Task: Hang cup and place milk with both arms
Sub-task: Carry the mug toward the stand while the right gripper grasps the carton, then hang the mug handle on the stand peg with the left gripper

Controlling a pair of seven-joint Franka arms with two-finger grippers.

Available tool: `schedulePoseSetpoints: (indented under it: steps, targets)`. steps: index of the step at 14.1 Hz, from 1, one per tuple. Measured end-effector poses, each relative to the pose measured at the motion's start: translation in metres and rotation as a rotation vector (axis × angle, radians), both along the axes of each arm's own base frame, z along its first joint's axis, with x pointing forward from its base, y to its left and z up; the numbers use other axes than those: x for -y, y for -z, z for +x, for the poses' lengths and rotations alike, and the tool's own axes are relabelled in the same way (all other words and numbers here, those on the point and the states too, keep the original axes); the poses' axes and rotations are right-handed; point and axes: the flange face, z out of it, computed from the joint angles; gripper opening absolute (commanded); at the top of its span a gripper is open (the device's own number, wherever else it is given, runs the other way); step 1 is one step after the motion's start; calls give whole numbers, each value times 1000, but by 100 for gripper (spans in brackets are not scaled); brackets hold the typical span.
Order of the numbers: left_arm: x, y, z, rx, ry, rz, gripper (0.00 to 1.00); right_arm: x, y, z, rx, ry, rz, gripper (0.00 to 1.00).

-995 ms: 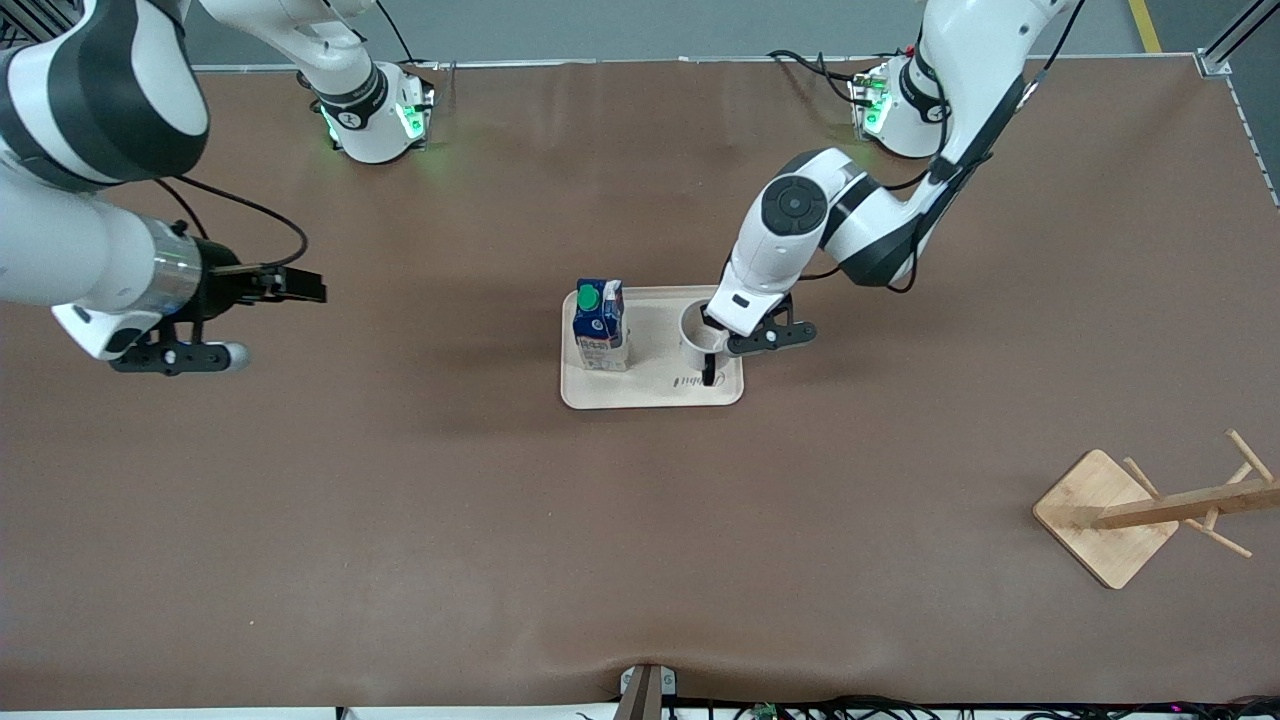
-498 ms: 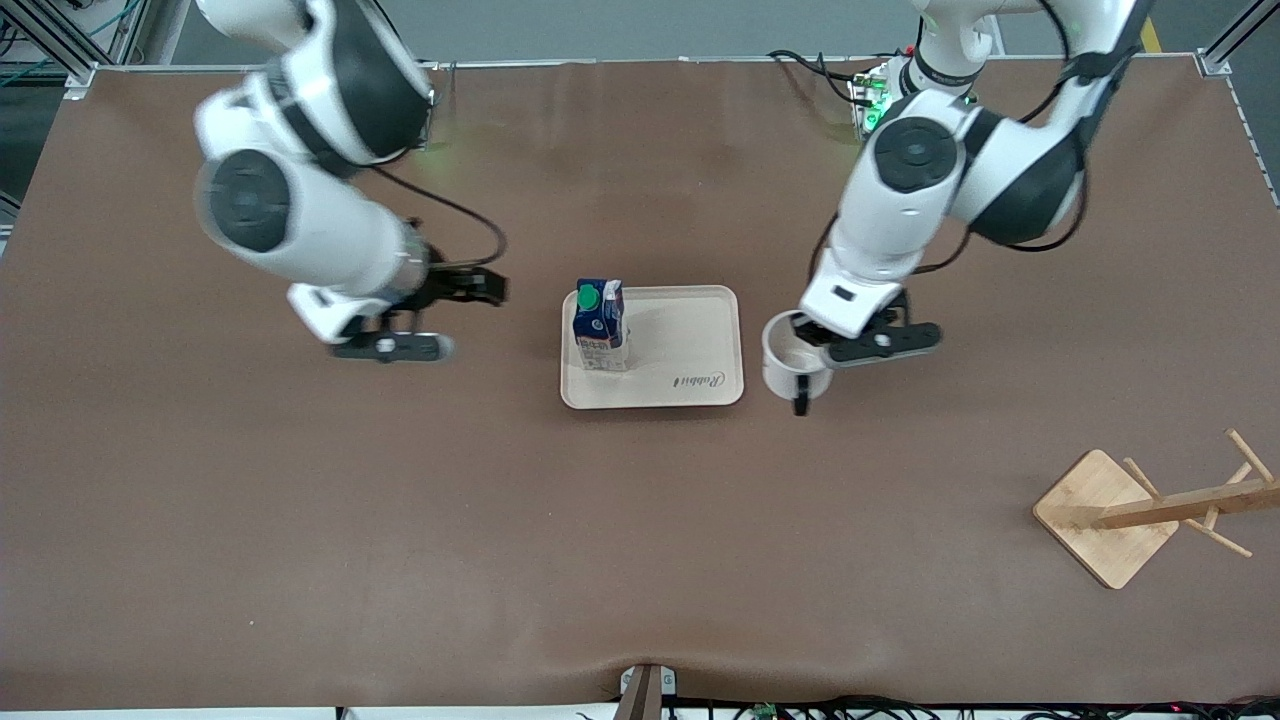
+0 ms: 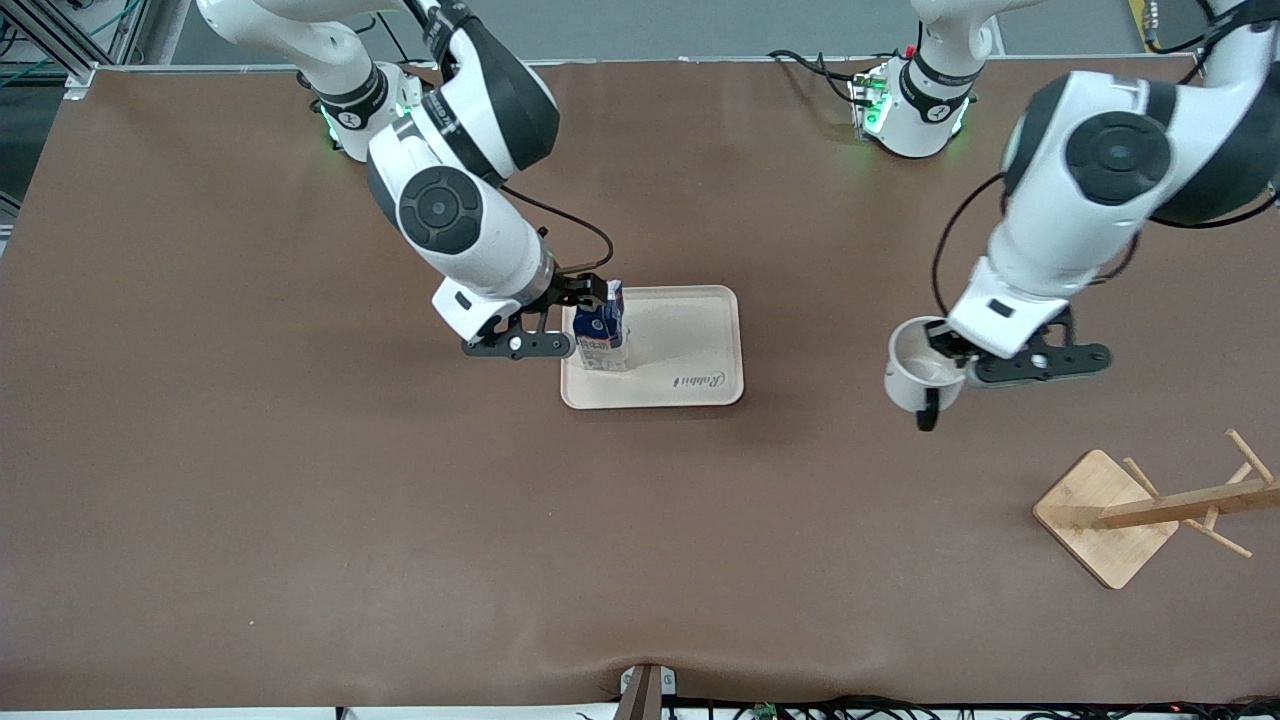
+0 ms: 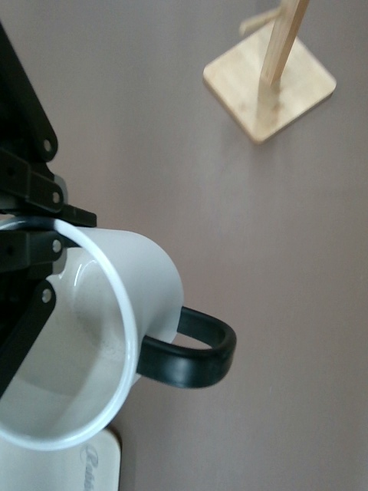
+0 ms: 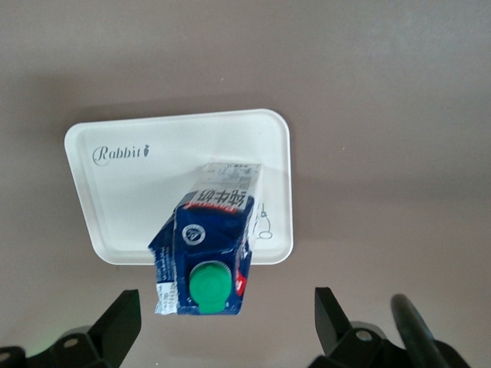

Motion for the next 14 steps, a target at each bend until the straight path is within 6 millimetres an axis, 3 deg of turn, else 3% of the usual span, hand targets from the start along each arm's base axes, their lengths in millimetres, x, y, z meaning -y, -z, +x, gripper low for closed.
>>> schedulePoseSetpoints:
  steps: [6,10,14]
  targets:
    - [-115,-10,16,-38,120,6,0,-35,24,-22,-25,23,-31,100]
    - [-163,-31,21,-27,295,7,0,-49,50,-30,-14,13,-36,100]
    - [-219,-43,32,-10,412,3,0,-47,54,-30,-18,13,-45,100]
